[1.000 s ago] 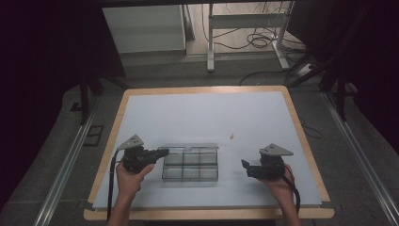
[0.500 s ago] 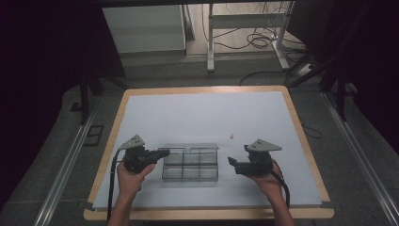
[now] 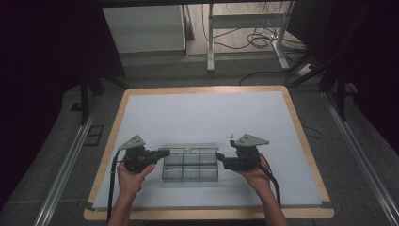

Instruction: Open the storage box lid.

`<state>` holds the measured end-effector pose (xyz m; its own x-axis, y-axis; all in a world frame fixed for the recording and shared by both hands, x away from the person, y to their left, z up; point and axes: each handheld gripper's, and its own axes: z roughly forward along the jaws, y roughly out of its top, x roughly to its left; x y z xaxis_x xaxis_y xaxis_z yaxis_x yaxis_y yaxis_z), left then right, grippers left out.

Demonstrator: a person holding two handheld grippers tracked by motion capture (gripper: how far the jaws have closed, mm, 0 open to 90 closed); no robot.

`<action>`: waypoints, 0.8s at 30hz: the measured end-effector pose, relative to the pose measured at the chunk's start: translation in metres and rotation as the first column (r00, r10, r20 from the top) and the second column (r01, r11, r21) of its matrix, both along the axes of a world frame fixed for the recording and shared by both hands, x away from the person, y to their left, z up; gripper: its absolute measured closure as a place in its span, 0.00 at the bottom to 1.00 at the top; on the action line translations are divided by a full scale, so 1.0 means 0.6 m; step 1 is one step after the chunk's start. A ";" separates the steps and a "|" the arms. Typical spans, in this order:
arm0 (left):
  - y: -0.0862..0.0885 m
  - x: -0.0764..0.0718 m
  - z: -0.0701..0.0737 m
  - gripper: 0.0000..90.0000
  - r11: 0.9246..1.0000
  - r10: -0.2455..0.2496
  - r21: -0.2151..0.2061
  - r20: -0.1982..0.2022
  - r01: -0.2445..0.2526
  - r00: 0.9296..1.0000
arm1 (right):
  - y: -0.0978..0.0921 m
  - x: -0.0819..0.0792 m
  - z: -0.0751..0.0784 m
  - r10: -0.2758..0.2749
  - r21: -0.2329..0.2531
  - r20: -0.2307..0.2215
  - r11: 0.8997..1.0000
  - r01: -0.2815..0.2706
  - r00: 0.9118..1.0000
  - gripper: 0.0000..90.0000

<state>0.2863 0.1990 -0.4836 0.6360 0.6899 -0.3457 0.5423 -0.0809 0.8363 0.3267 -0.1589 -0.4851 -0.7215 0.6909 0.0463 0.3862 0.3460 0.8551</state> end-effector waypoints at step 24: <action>0.000 0.001 -0.002 1.00 1.000 -0.003 0.006 0.003 0.003 1.000 | 0.041 0.010 0.020 0.046 0.041 0.030 0.998 -0.048 0.998 0.33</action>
<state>0.2868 0.1988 -0.4846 0.6388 0.6902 -0.3398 0.5399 -0.0875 0.8372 0.3325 -0.1346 -0.4733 -0.7545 0.6542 0.0525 0.3449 0.3271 0.8798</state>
